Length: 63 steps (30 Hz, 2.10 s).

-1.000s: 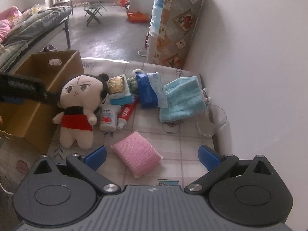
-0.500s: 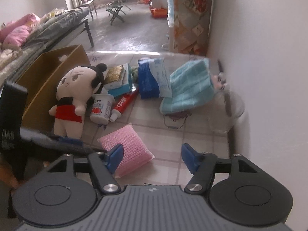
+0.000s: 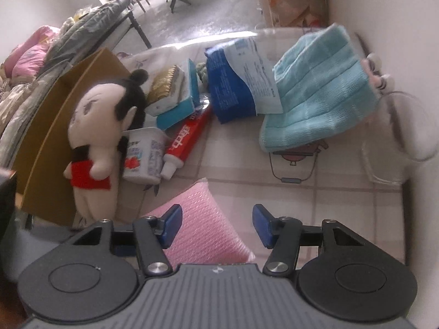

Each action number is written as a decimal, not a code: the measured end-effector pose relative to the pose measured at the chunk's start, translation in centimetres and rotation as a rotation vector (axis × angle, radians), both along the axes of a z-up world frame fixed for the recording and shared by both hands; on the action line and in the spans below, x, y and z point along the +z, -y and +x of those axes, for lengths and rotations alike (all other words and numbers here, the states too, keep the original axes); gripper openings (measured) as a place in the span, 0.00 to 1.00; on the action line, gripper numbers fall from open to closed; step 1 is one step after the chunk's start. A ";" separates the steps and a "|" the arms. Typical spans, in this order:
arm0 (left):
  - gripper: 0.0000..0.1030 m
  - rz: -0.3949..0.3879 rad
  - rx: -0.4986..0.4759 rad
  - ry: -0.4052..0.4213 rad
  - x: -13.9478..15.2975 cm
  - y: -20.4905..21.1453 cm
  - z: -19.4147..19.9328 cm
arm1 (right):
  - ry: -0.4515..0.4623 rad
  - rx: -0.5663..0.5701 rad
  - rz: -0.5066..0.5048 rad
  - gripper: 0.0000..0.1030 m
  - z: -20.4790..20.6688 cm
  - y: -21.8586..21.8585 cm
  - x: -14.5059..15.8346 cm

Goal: Organize soft objects
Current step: 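Lower the left tool onto the pink mesh sponge and close it, then carry the pink sponge with the left tool into the cardboard box and release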

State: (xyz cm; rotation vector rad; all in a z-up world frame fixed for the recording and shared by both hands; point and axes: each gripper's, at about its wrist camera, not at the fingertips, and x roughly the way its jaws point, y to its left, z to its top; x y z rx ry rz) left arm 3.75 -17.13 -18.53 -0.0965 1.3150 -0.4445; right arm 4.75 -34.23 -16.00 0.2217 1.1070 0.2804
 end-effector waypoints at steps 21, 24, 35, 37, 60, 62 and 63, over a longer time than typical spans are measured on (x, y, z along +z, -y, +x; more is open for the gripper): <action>0.93 0.040 -0.040 -0.005 -0.2 1.2 0.5 | -0.254 -0.096 0.259 0.51 0.7 1.3 -4.8; 0.94 0.070 -0.032 -0.003 -0.2 1.6 0.5 | -0.282 -0.087 0.289 0.51 0.4 1.0 -4.9; 0.94 0.137 -0.105 -0.010 -0.6 2.6 0.2 | -0.422 -0.191 0.440 0.51 0.0 3.0 -6.3; 0.93 0.133 -0.113 -0.018 -0.7 2.6 0.1 | -0.378 -0.218 0.435 0.50 0.2 3.6 -5.8; 0.79 0.219 -0.074 0.027 -1.1 3.4 0.8 | -0.248 -0.171 0.381 0.47 1.4 3.3 -2.4; 0.79 0.203 -0.050 0.045 0.0 3.1 0.9 | -0.199 -0.162 0.361 0.47 1.6 3.5 -0.9; 0.79 0.197 -0.038 0.060 0.7 2.9 0.9 | -0.167 -0.153 0.347 0.47 1.6 3.4 0.1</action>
